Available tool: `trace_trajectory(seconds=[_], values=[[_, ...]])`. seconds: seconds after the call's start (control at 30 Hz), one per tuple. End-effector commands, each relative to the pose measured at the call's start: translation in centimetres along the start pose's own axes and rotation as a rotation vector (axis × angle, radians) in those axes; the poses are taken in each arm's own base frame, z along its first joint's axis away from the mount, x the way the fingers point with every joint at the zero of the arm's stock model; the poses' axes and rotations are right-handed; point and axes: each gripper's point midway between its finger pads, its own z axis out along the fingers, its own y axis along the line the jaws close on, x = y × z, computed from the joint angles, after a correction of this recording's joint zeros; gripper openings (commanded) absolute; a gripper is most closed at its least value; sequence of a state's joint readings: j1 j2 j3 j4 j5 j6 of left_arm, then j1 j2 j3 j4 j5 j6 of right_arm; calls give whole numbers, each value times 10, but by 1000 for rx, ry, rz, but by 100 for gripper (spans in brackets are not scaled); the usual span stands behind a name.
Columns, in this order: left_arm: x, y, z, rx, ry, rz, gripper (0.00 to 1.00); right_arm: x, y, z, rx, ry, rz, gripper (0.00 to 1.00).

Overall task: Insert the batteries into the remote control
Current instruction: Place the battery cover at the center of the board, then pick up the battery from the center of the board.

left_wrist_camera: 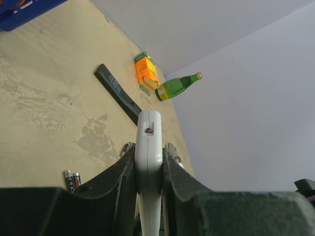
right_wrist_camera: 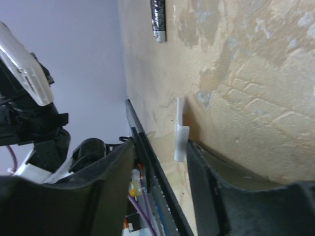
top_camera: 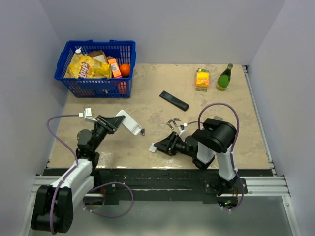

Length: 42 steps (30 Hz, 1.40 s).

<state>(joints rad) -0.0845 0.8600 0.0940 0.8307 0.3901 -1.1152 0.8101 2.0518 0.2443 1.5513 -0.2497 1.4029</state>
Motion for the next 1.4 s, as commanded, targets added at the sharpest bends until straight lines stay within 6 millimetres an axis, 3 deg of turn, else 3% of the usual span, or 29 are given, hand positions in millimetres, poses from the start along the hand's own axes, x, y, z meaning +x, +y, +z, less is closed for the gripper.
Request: trace_trajectory(seconds=[0.0, 0.17, 0.2, 0.27, 0.3, 0.37, 0.4, 0.47, 0.5, 0.57, 0.6, 0.8, 0.93, 1.1, 1.13, 1.2, 1.3, 1.37], values=[[-19, -30, 6, 98, -43, 43, 0, -5, 0, -13, -41, -54, -98, 61], [-21, -34, 7, 102, -38, 56, 0, -8, -12, -15, 32, -68, -108, 79], [-21, -34, 7, 99, -36, 59, 0, -7, -22, -16, 82, -62, -107, 81], [-22, -34, 8, 94, -36, 70, 0, -12, -20, -15, 98, -78, -134, 88], [-23, -35, 8, 94, -36, 74, 0, -11, -33, -17, 167, -69, -133, 90], [-23, -35, 9, 88, -33, 80, 0, -18, -25, -14, 177, -85, -177, 95], [-23, -35, 9, 85, -32, 82, 0, -18, -42, -18, 267, -80, -177, 97], [-23, -34, 9, 79, -29, 85, 0, -26, -30, -12, 284, -89, -234, 98], [-23, -34, 10, 77, -27, 86, 0, -26, -49, -19, 386, -78, -240, 98], [-23, -34, 10, 77, -24, 87, 0, -34, -39, -15, 411, -92, -285, 98], [-23, -35, 10, 79, -25, 86, 0, -36, -50, -21, 480, -89, -294, 98], [-25, -40, 12, 81, -11, 100, 0, -53, -50, -34, 602, -140, -376, 98], [-26, -44, 13, 69, 19, 142, 0, -78, -27, -43, 645, -233, -477, 98], [-30, -60, 16, 81, 63, 215, 0, -94, 6, -55, 643, -269, -609, 98], [-28, -58, 16, 66, 84, 237, 0, -101, 21, -54, 631, -275, -661, 98], [-30, -65, 17, 75, 107, 270, 0, -105, 31, -55, 643, -273, -710, 98], [-27, -69, 16, 87, 155, 337, 0, -112, 61, -46, 591, -256, -804, 91], [-26, -76, 14, 91, 192, 360, 0, -113, 70, -38, 577, -244, -830, 86]])
